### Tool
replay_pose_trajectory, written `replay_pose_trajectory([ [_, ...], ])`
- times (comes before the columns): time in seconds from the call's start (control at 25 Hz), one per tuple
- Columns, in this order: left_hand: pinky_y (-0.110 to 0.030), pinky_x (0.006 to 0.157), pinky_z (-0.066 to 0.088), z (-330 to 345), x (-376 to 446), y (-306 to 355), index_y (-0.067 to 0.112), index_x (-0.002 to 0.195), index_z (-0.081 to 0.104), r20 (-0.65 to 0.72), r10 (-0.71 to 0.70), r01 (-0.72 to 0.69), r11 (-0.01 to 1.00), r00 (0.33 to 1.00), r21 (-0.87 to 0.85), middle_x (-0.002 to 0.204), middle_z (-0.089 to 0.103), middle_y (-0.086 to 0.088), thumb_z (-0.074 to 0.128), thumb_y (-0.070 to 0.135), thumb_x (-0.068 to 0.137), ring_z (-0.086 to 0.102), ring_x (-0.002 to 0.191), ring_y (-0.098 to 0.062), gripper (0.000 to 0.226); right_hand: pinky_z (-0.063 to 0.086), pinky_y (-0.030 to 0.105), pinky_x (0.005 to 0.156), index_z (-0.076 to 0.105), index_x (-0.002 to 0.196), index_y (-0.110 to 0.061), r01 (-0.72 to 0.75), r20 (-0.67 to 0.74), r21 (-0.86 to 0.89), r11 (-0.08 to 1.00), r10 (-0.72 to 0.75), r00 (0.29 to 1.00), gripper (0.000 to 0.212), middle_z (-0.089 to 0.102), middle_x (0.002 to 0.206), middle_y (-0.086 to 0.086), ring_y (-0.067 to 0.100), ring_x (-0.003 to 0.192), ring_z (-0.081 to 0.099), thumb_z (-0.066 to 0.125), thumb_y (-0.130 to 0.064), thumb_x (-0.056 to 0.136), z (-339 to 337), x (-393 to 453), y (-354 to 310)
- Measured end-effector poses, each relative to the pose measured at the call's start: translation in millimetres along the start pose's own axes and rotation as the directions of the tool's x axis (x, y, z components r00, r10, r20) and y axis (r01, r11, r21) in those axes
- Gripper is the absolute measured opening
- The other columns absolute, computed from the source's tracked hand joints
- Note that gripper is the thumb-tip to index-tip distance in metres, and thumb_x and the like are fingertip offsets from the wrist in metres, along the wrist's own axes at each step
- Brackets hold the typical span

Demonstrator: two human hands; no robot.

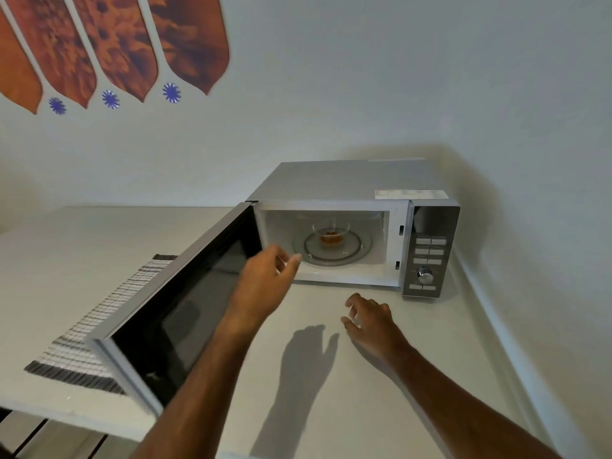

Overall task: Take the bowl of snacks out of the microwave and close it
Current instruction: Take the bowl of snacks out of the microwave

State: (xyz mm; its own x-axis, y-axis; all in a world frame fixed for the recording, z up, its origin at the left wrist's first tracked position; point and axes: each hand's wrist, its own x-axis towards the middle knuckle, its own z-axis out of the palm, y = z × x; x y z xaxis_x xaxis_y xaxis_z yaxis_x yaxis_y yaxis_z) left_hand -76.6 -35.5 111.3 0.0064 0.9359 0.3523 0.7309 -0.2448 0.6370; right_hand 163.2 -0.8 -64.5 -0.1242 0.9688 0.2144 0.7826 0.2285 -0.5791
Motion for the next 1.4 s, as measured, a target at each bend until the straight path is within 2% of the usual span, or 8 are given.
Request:
replay_pose_trajectory([
  [0.2, -0.034, 0.070, 0.055, 86, 64, -46, 0.027, 0.107, 0.061, 0.083, -0.137, 0.145, 0.984, 0.987, -0.102, 0.094, 0.070, 0.006, 0.035, 0.077, 0.098, 0.070, 0.088, -0.016, 0.058, 0.056, 0.035, 0.083, 0.052, 0.113, -0.043, -0.079, 0.033, 0.167, 0.983, 0.074, 0.997, 0.021, 0.064, 0.103, -0.017, 0.011, 0.098, 0.061, 0.058, -0.055, 0.096, -1, 59, 0],
  [0.44, -0.036, 0.086, 0.053, 152, 169, -71, 0.016, 0.114, 0.069, 0.119, -0.291, 0.315, 0.889, 0.949, -0.333, 0.107, 0.074, -0.009, 0.047, 0.055, 0.106, 0.071, 0.101, -0.026, 0.045, 0.059, 0.038, 0.078, 0.059, 0.104, -0.045, -0.245, 0.016, 0.605, 0.758, 0.296, 0.955, 0.007, 0.074, 0.101, -0.001, 0.018, 0.092, 0.071, 0.061, -0.045, 0.098, -6, 153, 0],
  [0.64, -0.032, 0.092, 0.044, 185, 245, -86, 0.017, 0.137, 0.064, 0.197, -0.387, 0.431, 0.847, 0.901, -0.311, 0.138, 0.067, -0.013, 0.047, 0.055, 0.105, 0.065, 0.123, -0.036, 0.053, 0.056, 0.036, 0.066, 0.060, 0.123, -0.030, -0.276, -0.101, 0.537, 0.797, 0.386, 0.917, 0.027, 0.074, 0.089, 0.012, 0.018, 0.073, 0.069, 0.059, -0.046, 0.101, -7, 221, 10],
  [0.8, -0.024, 0.094, 0.035, 209, 283, -101, 0.022, 0.142, 0.063, 0.189, -0.325, 0.356, 0.921, 0.927, -0.160, 0.151, 0.061, -0.010, 0.059, 0.040, 0.105, 0.057, 0.136, -0.033, 0.041, 0.064, 0.048, 0.077, 0.067, 0.107, -0.017, -0.317, -0.084, 0.648, 0.693, 0.478, 0.874, 0.029, 0.072, 0.078, 0.006, 0.027, 0.071, 0.071, 0.064, -0.045, 0.100, -11, 259, 26],
  [0.92, -0.028, 0.116, 0.031, 219, 289, -109, 0.017, 0.153, 0.054, 0.183, -0.196, 0.219, 0.969, 0.963, -0.112, 0.162, 0.049, -0.008, 0.058, 0.031, 0.108, 0.043, 0.150, -0.031, 0.047, 0.055, 0.025, 0.046, 0.054, 0.084, -0.017, -0.419, 0.036, 0.707, 0.570, 0.563, 0.826, 0.029, 0.056, 0.061, 0.005, 0.020, 0.046, 0.061, 0.070, -0.036, 0.098, -13, 278, 29],
  [1.04, -0.031, 0.122, 0.025, 228, 288, -117, 0.010, 0.156, 0.049, 0.185, -0.180, 0.202, 0.974, 0.966, -0.104, 0.166, 0.043, -0.011, 0.055, 0.025, 0.110, 0.038, 0.154, -0.031, 0.048, 0.039, 0.016, 0.031, 0.053, 0.077, -0.017, -0.454, 0.057, 0.660, 0.598, 0.563, 0.824, 0.035, 0.055, 0.040, -0.002, 0.006, 0.025, 0.050, 0.064, -0.039, 0.101, -8, 285, 31],
  [1.24, -0.032, 0.117, 0.034, 232, 284, -114, 0.010, 0.150, 0.057, 0.160, -0.286, 0.308, 0.941, 0.945, -0.140, 0.159, 0.053, -0.013, 0.053, 0.025, 0.111, 0.047, 0.147, -0.033, 0.042, 0.047, 0.018, 0.034, 0.065, 0.076, -0.009, -0.519, 0.189, 0.631, 0.577, 0.535, 0.823, 0.049, 0.064, 0.038, -0.002, 0.007, 0.026, 0.056, 0.049, -0.042, 0.109, -8, 285, 26],
  [1.4, -0.028, 0.091, 0.041, 221, 262, -101, 0.003, 0.127, 0.069, 0.123, -0.334, 0.351, 0.922, 0.935, -0.164, 0.134, 0.069, -0.022, 0.050, 0.025, 0.111, 0.064, 0.124, -0.038, 0.033, 0.049, 0.019, 0.036, 0.069, 0.087, -0.018, -0.371, 0.084, 0.708, 0.601, 0.450, 0.889, 0.030, 0.077, 0.057, 0.002, 0.010, 0.037, 0.064, 0.055, -0.036, 0.107, -16, 257, 16],
])
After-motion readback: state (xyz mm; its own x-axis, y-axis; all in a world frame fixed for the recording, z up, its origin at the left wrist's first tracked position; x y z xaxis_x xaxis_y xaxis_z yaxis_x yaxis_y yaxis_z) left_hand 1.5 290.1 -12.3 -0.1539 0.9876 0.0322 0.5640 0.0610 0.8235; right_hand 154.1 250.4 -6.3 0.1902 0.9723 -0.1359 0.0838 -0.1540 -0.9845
